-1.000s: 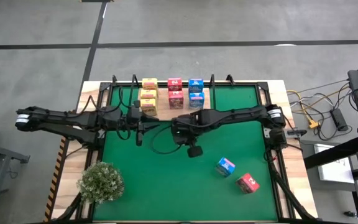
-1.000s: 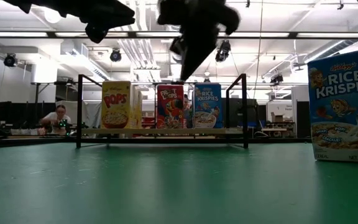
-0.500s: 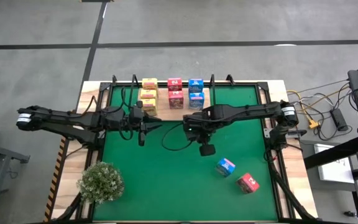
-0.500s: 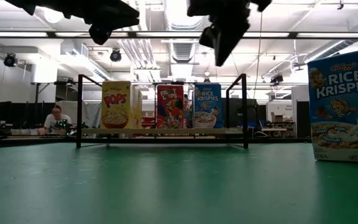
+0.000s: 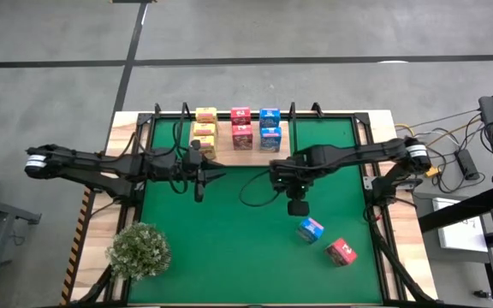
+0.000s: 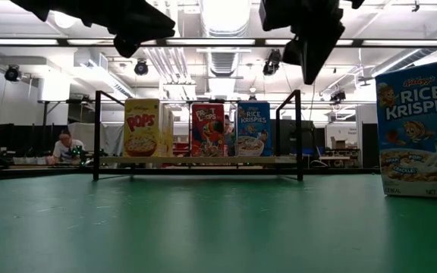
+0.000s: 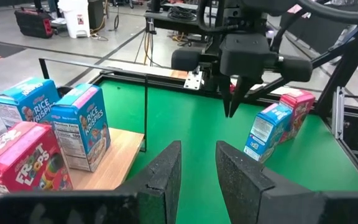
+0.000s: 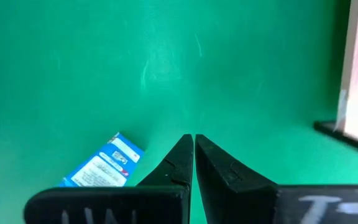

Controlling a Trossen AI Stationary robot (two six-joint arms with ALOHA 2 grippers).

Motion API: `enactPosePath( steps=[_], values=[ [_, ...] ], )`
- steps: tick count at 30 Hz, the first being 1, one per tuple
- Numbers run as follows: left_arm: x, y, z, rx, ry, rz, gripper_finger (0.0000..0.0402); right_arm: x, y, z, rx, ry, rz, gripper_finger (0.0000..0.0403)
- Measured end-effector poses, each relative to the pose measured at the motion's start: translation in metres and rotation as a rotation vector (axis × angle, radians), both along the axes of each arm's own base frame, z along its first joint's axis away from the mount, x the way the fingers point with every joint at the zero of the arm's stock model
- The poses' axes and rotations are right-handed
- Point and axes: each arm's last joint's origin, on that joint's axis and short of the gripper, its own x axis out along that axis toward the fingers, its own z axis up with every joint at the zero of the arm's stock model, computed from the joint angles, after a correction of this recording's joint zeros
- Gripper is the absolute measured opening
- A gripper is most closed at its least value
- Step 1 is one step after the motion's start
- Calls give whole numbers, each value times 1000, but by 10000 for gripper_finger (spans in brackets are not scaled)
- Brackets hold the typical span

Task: Stack cereal on shelf
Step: Put the blue cereal box on the shelf aligned with the other blue cereal boxes

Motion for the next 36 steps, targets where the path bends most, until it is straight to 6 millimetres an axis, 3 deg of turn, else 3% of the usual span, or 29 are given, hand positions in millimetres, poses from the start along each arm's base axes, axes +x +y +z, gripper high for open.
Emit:
enactPosePath(
  steps=[4, 8, 18, 22, 30, 36],
  values=[
    [1, 0, -1, 1, 4, 0, 84, -4, 3, -3, 18, 20, -45, 15],
    [1, 0, -1, 17, 4, -4, 84, -6, 9, -4, 53, 52, -101, 49],
    [0, 0, 0, 42, 3, -9, 84, -19, 26, 3, 148, 222, -426, 218],
    [0, 0, 0, 52, 3, -11, 84, -23, 41, 7, 238, 292, -506, 263],
    [0, 0, 1, 84, 6, -18, 84, -38, 91, 6, 183, 329, -533, 295],
    [0, 0, 1, 70, 5, -15, 84, -44, 101, -1, 106, 314, -600, 297]
  ],
)
